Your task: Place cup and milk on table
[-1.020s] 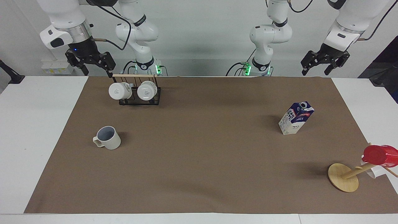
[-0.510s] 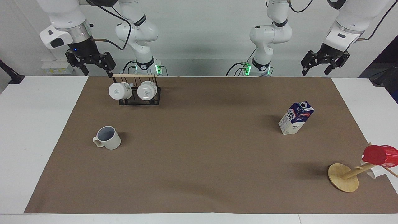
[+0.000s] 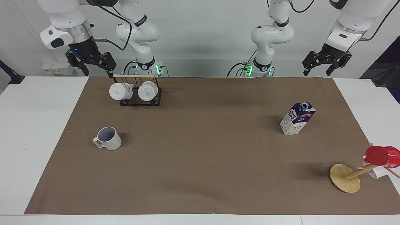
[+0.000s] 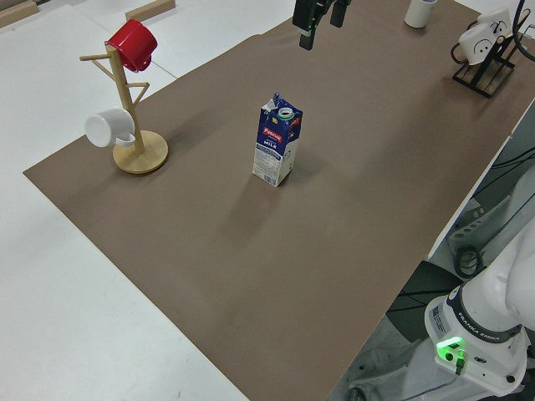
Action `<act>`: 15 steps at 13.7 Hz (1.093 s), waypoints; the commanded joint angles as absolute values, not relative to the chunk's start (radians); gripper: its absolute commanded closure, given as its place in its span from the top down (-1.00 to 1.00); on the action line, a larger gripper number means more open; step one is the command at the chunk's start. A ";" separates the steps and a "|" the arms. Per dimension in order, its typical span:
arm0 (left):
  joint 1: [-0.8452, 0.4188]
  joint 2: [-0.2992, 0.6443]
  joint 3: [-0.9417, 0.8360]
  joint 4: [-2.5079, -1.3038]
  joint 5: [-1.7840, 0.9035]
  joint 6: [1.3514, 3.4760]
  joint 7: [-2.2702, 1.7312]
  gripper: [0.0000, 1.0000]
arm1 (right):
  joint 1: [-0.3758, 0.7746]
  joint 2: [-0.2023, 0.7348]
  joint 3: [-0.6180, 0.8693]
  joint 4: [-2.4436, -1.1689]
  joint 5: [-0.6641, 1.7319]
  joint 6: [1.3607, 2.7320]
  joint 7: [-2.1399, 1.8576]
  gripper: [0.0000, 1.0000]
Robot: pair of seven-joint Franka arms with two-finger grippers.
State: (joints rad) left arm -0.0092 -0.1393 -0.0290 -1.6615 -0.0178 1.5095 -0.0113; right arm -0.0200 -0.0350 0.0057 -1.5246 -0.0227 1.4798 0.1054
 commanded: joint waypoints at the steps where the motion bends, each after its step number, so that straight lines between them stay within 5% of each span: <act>1: -0.006 -0.153 -0.032 -1.667 -0.006 1.499 -0.017 1.00 | -0.028 -0.057 0.006 -1.551 -0.008 1.497 0.078 1.00; 15: -0.020 -0.152 -0.038 -1.667 -0.011 1.499 -0.020 1.00 | -0.028 -0.057 0.005 -1.549 -0.008 1.497 0.074 1.00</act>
State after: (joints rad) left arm -0.0098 -0.1393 -0.0369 -1.6615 -0.0178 1.5095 -0.0113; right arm -0.0201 -0.0350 0.0047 -1.5246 -0.0227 1.4799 0.1053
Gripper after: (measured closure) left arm 0.000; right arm 0.000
